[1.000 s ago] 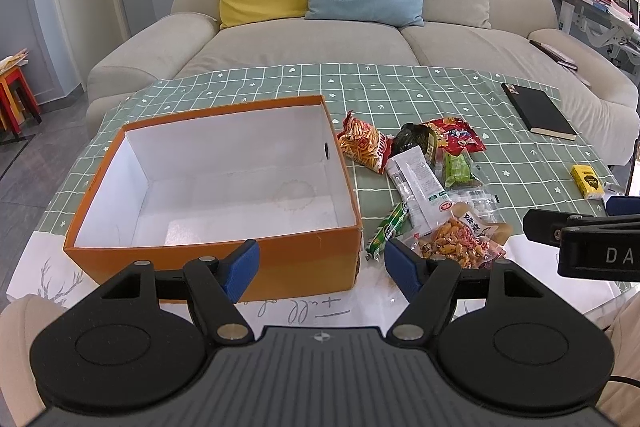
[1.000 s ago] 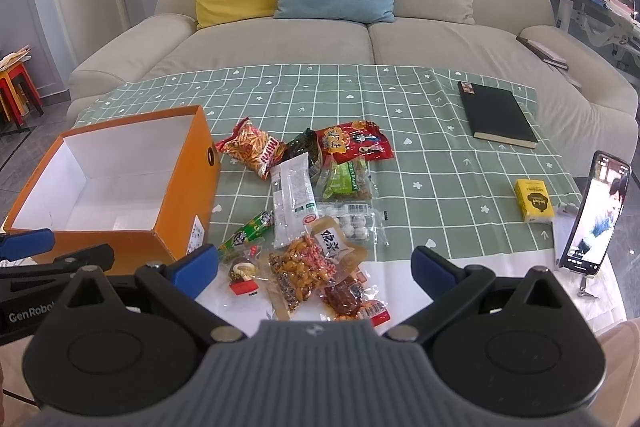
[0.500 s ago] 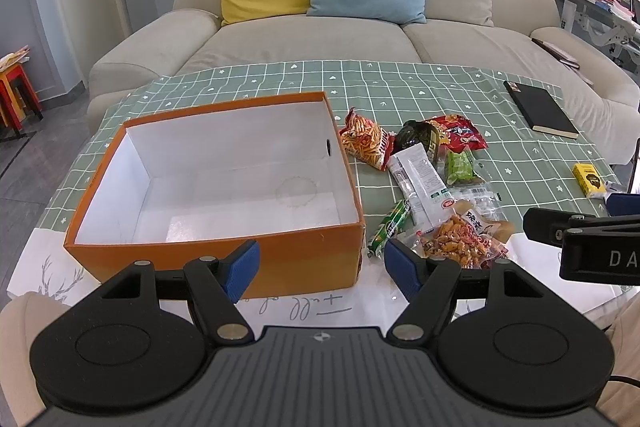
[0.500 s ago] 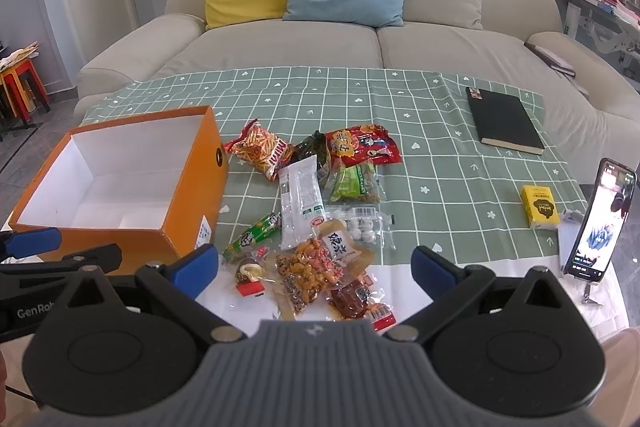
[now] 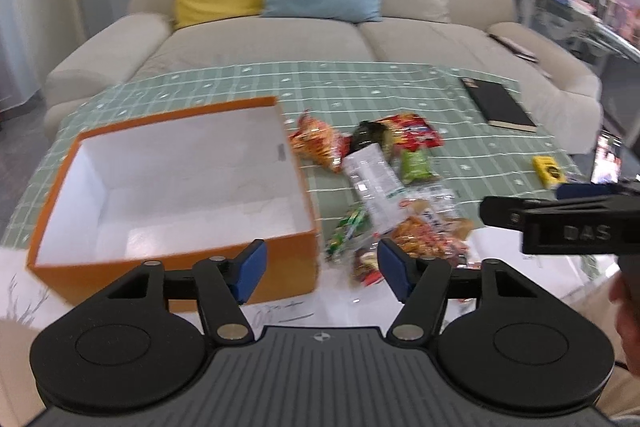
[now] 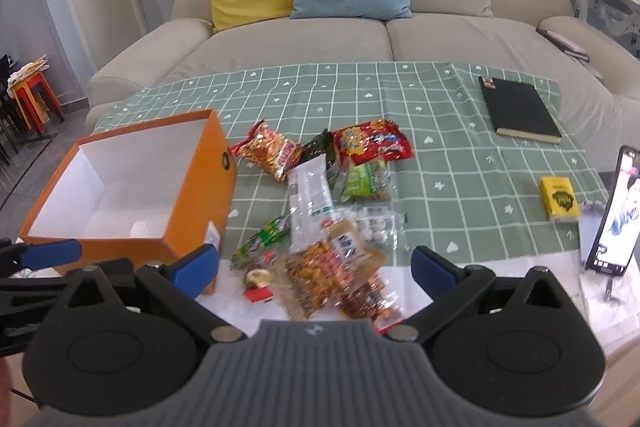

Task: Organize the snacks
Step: 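Move both tools down toward the snack pile beside the orange box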

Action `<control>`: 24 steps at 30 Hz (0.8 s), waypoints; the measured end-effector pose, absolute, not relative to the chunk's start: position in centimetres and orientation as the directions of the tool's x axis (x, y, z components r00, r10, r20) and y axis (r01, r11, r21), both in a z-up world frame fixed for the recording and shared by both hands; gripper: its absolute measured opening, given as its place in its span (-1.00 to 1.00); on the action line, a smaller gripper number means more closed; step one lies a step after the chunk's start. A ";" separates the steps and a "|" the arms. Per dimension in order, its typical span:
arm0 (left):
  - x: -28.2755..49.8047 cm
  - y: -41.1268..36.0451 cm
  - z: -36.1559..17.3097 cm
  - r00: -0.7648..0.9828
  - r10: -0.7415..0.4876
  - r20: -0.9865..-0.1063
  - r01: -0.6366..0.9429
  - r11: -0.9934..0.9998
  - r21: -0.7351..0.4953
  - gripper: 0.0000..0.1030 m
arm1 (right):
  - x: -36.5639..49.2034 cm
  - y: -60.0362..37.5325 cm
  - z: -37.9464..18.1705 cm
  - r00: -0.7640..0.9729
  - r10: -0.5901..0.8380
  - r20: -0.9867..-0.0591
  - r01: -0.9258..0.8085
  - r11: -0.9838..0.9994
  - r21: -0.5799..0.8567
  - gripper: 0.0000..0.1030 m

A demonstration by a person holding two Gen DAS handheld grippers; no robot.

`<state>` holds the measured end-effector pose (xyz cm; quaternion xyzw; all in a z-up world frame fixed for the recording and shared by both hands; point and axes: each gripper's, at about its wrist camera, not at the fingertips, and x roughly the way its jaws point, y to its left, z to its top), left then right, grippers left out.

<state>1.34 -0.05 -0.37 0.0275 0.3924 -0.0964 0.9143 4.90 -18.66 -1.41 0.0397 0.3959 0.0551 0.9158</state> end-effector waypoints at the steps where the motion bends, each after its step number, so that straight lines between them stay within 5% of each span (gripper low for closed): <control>1: 1.5 -0.3 -0.4 0.667 -0.171 -0.725 0.218 0.975 -0.029 0.35 | 5.2 -19.2 -1.7 0.680 0.128 -0.722 -0.070 0.991 0.110 0.93; 3: 2.1 -1.0 -0.9 0.638 -0.223 -0.737 0.288 0.957 -0.039 0.05 | 5.6 -20.3 -2.5 0.687 0.140 -0.713 -0.066 0.989 0.130 0.93; 7: 2.8 -2.4 -2.1 0.557 -0.312 -0.770 0.395 0.915 -0.086 -0.13 | 6.2 -22.5 -4.3 0.678 0.127 -0.724 -0.023 0.988 0.152 0.93; 13: 3.5 -4.9 -3.9 0.522 -0.321 -0.790 0.500 0.866 -0.022 -0.12 | 7.0 -23.1 -7.2 0.615 0.178 -0.768 -0.072 0.983 0.170 0.90; 20: 5.6 -7.6 -6.6 0.484 -0.286 -0.827 0.551 0.834 0.034 0.09 | 8.4 -23.1 -9.3 0.569 0.204 -0.797 -0.072 0.977 0.199 0.43; 24: 6.6 -8.7 -8.3 0.486 -0.197 -0.852 0.561 0.817 0.130 0.29 | 9.2 -22.6 -9.9 0.553 0.241 -0.798 -0.099 0.970 0.224 0.42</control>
